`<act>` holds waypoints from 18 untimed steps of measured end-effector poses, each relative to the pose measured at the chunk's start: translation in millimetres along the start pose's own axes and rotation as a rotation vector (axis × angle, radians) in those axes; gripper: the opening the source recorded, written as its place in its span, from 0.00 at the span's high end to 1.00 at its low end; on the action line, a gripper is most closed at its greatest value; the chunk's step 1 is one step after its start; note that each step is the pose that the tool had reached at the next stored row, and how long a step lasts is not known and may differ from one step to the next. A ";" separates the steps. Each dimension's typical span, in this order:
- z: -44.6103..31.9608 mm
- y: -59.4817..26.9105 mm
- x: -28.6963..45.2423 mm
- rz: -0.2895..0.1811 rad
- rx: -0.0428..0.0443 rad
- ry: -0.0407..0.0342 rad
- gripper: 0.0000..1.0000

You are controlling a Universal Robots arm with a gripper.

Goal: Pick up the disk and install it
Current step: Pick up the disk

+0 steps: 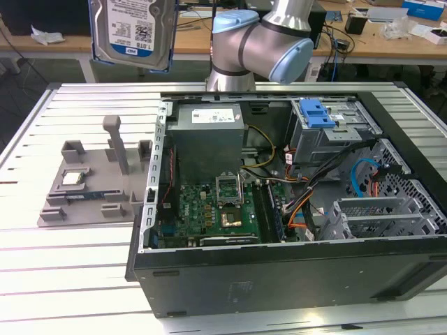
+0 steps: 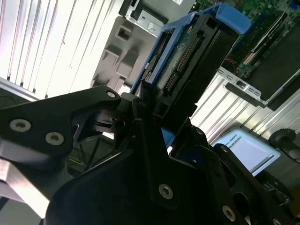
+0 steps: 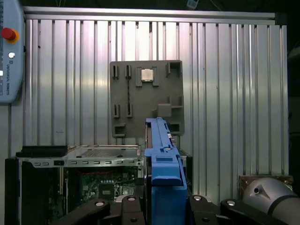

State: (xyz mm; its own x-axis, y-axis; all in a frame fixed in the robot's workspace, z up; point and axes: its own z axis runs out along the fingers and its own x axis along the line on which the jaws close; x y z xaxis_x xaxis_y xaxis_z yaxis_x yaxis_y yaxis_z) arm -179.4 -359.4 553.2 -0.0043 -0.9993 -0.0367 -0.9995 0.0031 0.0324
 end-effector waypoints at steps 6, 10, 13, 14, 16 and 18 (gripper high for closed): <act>0.2 -25.5 -0.1 0.000 -0.0015 0.0003 0.63; 0.5 -44.3 -0.1 0.000 -0.0029 0.0002 0.63; 0.6 -61.0 -0.1 0.000 -0.0040 0.0002 0.63; 0.5 -67.7 -0.2 0.000 -0.0044 0.0003 0.63; 0.5 -75.7 -0.2 0.000 -0.0049 0.0003 0.63; 0.5 -86.0 -0.2 0.000 -0.0055 0.0003 0.63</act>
State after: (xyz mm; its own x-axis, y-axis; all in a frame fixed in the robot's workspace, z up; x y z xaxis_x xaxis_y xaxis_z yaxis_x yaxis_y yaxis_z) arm -93.4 -359.4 549.9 -0.0043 -0.9993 -0.0364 -0.9993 0.0029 0.0379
